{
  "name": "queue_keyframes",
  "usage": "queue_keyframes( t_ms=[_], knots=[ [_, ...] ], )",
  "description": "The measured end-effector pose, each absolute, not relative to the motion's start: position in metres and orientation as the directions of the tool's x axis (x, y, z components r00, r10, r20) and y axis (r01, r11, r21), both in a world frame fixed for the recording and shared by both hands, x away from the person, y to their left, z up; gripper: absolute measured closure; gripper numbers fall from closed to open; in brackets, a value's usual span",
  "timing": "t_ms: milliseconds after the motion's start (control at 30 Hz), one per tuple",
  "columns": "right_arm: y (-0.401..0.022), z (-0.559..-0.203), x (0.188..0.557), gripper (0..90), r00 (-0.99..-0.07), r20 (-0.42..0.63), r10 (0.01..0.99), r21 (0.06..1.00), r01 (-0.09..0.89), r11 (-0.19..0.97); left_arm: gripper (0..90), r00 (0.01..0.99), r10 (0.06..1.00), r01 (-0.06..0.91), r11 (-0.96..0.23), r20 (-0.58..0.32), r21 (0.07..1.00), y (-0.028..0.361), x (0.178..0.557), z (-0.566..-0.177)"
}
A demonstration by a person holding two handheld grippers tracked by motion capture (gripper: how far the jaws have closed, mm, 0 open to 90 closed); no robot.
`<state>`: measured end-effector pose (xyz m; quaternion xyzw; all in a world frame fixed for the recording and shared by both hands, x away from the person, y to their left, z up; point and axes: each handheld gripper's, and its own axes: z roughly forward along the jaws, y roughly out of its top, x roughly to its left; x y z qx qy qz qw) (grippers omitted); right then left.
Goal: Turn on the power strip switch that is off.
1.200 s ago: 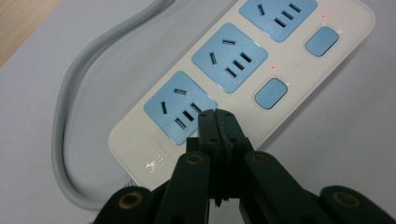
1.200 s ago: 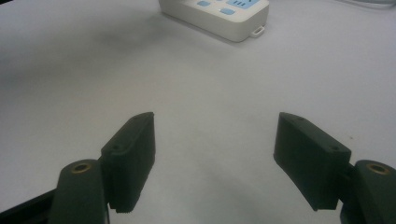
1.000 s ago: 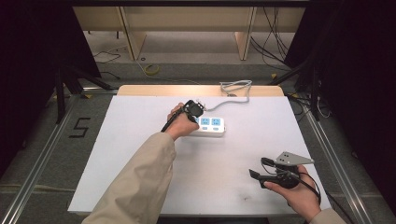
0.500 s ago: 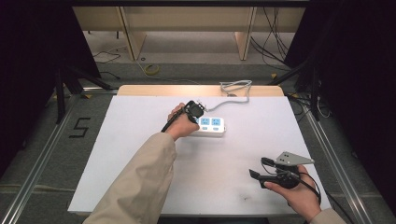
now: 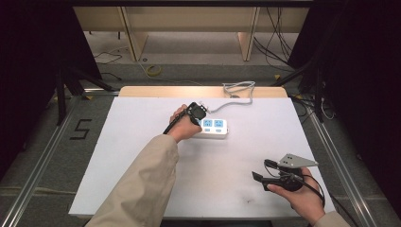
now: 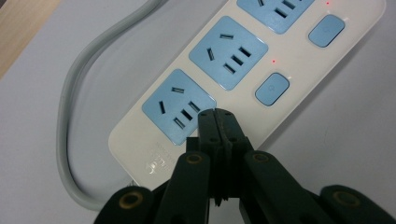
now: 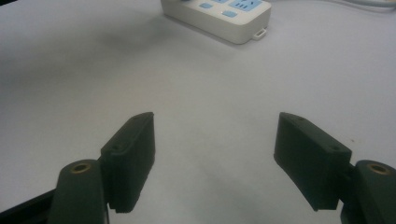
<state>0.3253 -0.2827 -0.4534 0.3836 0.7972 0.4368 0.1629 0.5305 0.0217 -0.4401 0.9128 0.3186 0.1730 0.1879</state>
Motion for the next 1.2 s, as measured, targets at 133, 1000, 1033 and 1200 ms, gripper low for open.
queue_keyframes(
  t_ms=[133,1000,1033,1200],
  knots=[
    [-0.2824,-0.4533,0.3252,29.6,-0.654,0.075,0.752,0.823,0.467,0.324,90.0,0.739,0.643,0.511,-0.730,0.202,0.454,0.0214,0.5301,-0.4410],
    [-0.2829,-0.4530,0.3256,29.6,-0.656,0.073,0.751,0.825,0.463,0.324,89.7,0.729,0.658,0.511,-0.706,0.187,0.490,0.0250,0.5287,-0.4413],
    [-0.2830,-0.4529,0.3256,29.7,-0.657,0.073,0.751,0.825,0.463,0.324,89.7,0.728,0.659,0.512,-0.705,0.187,0.491,0.0252,0.5288,-0.4413],
    [-0.2833,-0.4528,0.3255,29.6,-0.656,0.074,0.751,0.824,0.465,0.324,83.9,0.713,0.683,0.532,-0.675,0.160,0.512,0.0291,0.5294,-0.4398]
  ],
)
